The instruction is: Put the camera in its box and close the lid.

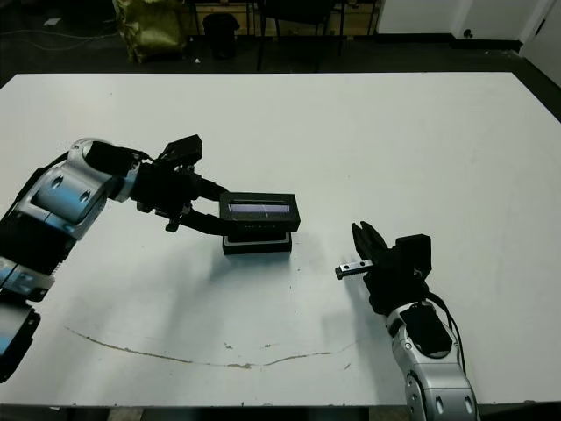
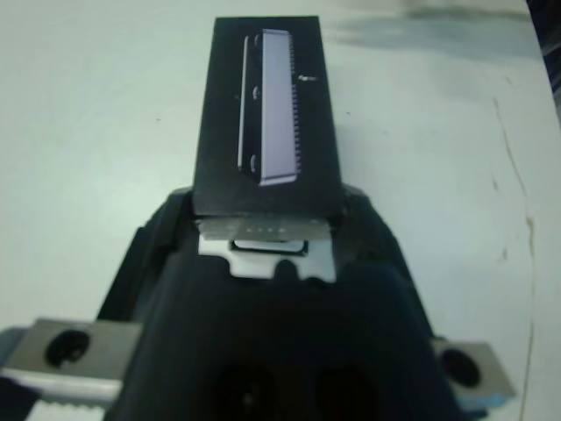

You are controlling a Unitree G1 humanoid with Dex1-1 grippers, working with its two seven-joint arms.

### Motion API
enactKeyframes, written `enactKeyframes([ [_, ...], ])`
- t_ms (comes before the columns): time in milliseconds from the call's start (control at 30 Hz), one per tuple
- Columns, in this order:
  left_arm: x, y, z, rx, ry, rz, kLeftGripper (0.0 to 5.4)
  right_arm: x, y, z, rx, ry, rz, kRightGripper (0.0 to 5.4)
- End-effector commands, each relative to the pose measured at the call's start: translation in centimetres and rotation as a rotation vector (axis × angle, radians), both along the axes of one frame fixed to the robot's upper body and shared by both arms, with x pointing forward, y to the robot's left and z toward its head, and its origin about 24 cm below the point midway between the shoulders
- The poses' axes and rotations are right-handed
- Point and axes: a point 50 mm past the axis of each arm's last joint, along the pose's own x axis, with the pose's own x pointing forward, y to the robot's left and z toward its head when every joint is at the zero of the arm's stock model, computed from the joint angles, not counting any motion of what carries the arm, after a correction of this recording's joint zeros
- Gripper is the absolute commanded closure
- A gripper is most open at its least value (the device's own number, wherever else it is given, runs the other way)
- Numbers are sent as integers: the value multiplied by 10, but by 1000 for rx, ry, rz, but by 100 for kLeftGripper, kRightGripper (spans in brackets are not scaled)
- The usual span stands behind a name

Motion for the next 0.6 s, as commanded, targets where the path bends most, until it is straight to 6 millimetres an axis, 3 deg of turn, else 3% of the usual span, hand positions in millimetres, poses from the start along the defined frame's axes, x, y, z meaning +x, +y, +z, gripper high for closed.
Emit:
enactKeyframes([
  [33,2,-2,-1,14,12,7,303,-4,-4,-7,-12,32,-10,540],
  [600,1,-4,-10,32,40,-11,303,-4,-3,-8,-10,28,-9,540],
])
